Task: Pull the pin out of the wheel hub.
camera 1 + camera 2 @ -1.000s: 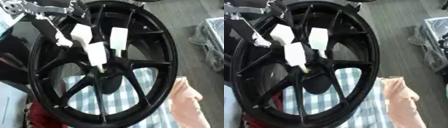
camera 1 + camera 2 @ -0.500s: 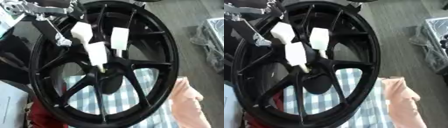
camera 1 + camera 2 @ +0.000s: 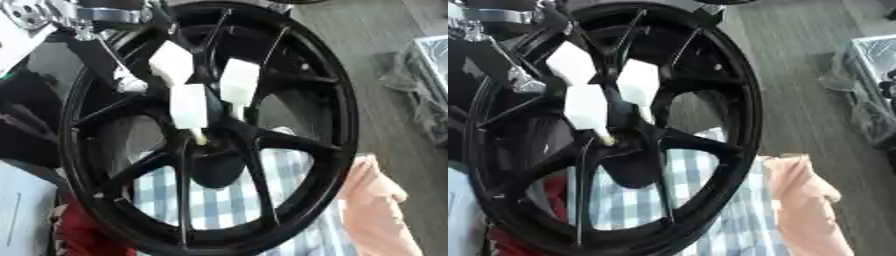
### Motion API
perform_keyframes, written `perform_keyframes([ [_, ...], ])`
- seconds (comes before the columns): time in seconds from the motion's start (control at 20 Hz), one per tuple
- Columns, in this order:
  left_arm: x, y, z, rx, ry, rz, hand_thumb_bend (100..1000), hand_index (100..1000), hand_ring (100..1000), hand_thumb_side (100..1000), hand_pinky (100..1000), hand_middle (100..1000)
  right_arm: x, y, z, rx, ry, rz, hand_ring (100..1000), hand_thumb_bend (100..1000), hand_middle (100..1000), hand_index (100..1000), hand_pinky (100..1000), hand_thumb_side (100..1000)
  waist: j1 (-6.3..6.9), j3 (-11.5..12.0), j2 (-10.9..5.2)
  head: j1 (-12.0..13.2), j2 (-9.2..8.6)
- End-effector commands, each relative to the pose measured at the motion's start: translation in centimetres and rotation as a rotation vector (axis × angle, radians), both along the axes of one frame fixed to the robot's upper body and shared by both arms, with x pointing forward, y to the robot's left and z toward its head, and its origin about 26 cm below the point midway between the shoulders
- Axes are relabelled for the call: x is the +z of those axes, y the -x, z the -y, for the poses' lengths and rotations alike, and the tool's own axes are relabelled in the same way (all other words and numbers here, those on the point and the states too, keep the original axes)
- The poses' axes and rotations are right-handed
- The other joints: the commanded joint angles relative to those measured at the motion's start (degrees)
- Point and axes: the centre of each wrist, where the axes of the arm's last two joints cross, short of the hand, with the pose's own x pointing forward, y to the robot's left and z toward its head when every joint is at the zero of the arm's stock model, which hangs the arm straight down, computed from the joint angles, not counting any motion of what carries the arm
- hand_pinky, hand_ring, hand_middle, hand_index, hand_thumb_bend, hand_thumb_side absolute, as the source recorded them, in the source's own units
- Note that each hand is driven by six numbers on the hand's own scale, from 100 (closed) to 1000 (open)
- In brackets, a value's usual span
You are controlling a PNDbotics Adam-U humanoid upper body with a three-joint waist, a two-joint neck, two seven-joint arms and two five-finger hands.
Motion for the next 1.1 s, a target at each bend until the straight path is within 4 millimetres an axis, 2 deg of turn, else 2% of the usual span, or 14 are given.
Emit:
perform_keyframes([
  [0.05, 2.8, 1.0, -1.4, -0.163, -0.254, 0.1, 137, 435, 579, 225, 694, 422, 0.9, 0.1, 0.4, 0.001, 0.038, 0.006, 640, 100, 604, 842, 698, 526, -0.3, 0.1, -1.39, 0.1, -0.38],
  [0.3, 5.1, 2.3, -3.1, -0.127, -0.128, 0.074, 100, 422, 563, 217, 678, 399, 0.9, 0.2, 0.4, -0.003, 0.036, 0.009, 640, 100, 604, 842, 698, 526, -0.39, 0.2, -1.36, 0.1, -0.42],
  [0.65, 8.3, 4.4, -7.7, -0.055, 0.063, 0.025, 100, 419, 550, 202, 670, 385, 0.9, 0.3, 0.6, -0.017, 0.032, 0.013, 640, 100, 605, 843, 697, 526, -0.39, 0.8, -1.29, -0.2, 0.13],
  [0.95, 8.6, 5.4, -12.3, 0.059, 0.135, -0.009, 100, 417, 548, 198, 666, 383, 0.8, 0.5, 0.7, -0.027, 0.035, 0.012, 641, 100, 606, 843, 697, 525, -0.36, 1.4, -1.24, -0.4, 0.06],
  [1.1, 8.2, 5.6, -15.6, 0.143, 0.165, -0.026, 100, 415, 545, 197, 665, 380, 0.9, 0.5, 0.7, -0.031, 0.035, 0.014, 641, 100, 606, 843, 698, 525, -0.33, 1.5, -1.14, -0.6, 0.03],
])
